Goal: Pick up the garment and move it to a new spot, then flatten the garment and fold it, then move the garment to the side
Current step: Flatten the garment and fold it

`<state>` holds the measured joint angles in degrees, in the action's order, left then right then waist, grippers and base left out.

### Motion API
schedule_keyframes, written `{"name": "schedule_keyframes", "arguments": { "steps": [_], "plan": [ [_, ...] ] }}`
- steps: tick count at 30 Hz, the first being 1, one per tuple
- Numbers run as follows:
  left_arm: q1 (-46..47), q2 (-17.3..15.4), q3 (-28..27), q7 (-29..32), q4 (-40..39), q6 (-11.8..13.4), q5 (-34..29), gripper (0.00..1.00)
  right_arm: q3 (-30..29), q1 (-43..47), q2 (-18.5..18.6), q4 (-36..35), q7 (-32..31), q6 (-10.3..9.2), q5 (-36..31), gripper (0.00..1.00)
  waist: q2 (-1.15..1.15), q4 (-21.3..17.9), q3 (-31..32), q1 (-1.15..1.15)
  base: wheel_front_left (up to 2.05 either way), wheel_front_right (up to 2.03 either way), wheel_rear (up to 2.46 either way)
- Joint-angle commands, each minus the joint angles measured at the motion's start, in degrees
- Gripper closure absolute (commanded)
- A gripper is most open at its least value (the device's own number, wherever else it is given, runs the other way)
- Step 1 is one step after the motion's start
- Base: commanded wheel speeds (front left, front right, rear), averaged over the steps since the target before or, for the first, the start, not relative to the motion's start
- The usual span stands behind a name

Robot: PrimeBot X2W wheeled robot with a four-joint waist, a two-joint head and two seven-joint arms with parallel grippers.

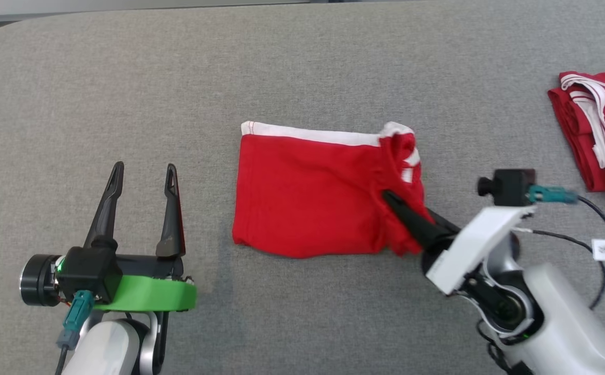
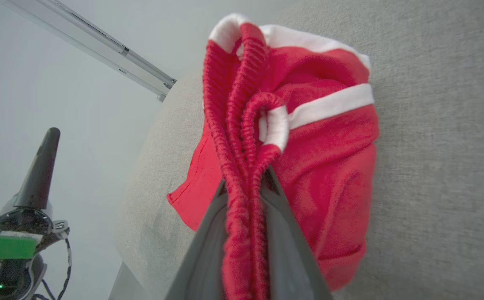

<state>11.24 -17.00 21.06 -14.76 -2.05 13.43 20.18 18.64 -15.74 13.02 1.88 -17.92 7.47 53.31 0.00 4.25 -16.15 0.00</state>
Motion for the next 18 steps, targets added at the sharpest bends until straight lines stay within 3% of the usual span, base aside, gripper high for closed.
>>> {"name": "schedule_keyframes", "arguments": {
  "steps": [1, 9, 18],
  "plan": [
    [0.8, -0.2, 0.1, -0.1, 0.0, -0.2, -0.1, 0.0, 1.1, -2.0, -1.5, 0.3, -0.5, 0.03, 1.7, 1.0, 0.0, 0.9, -0.5, 0.0, 0.0, 0.0, 0.0],
    [1.7, 1.1, 1.0, -0.3, 0.6, -0.7, 0.0, 0.0, 8.9, -10.6, -6.8, 9.5, 2.9, 0.03, 3.5, 1.0, 0.0, 4.1, -2.2, 0.0, 0.0, 0.0, 0.0],
    [3.0, 2.3, 1.9, -0.5, 2.1, -1.8, -0.2, 0.0, 17.2, -18.1, -8.3, 20.9, 11.0, 0.03, 5.5, 1.0, 0.0, 6.3, -4.0, 0.0, 0.0, 0.0, 0.0]
  ]
}}
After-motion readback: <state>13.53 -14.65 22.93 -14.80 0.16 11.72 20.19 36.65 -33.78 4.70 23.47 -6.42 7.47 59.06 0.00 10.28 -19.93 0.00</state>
